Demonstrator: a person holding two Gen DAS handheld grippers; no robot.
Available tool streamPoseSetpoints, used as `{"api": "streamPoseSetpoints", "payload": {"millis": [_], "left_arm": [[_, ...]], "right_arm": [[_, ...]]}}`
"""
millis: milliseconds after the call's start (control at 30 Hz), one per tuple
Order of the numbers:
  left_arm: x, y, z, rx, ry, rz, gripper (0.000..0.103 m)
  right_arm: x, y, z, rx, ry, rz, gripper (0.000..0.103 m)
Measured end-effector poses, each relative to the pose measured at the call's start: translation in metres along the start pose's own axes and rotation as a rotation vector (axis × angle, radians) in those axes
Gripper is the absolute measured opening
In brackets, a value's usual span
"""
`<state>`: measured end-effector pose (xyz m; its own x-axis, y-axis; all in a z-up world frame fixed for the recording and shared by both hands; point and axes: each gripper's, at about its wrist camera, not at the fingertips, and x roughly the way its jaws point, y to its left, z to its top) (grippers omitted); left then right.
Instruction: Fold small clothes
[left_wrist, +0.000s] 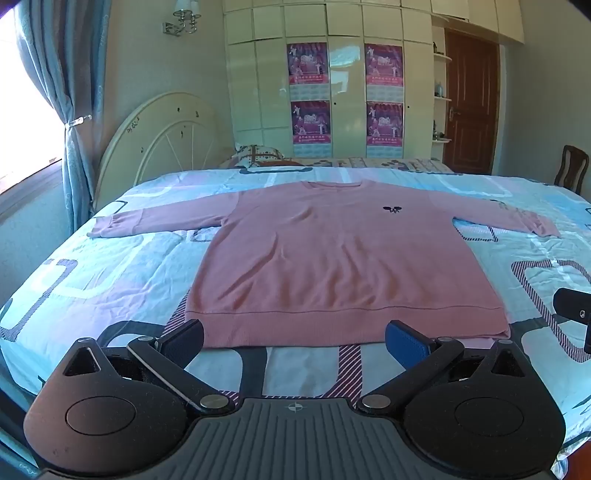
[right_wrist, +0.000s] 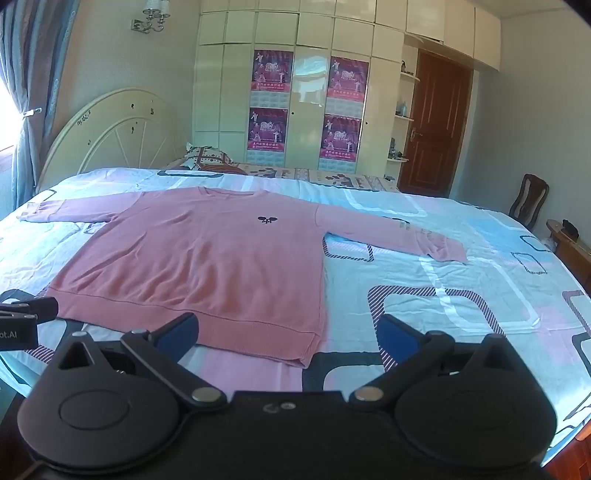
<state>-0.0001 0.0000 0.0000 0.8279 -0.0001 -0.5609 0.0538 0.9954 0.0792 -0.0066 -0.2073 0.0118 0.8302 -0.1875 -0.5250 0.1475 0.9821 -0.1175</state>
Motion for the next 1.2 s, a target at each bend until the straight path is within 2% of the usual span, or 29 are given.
{"api": "streamPoseSetpoints", "payload": {"millis": [1200], "left_arm": [[0.0000, -0.0032, -0.0005, 0.002, 0.004, 0.008, 0.103]], "right_arm": [[-0.0006, 0.0040, 0.0001, 0.002, 0.004, -0.004, 0.103]]}}
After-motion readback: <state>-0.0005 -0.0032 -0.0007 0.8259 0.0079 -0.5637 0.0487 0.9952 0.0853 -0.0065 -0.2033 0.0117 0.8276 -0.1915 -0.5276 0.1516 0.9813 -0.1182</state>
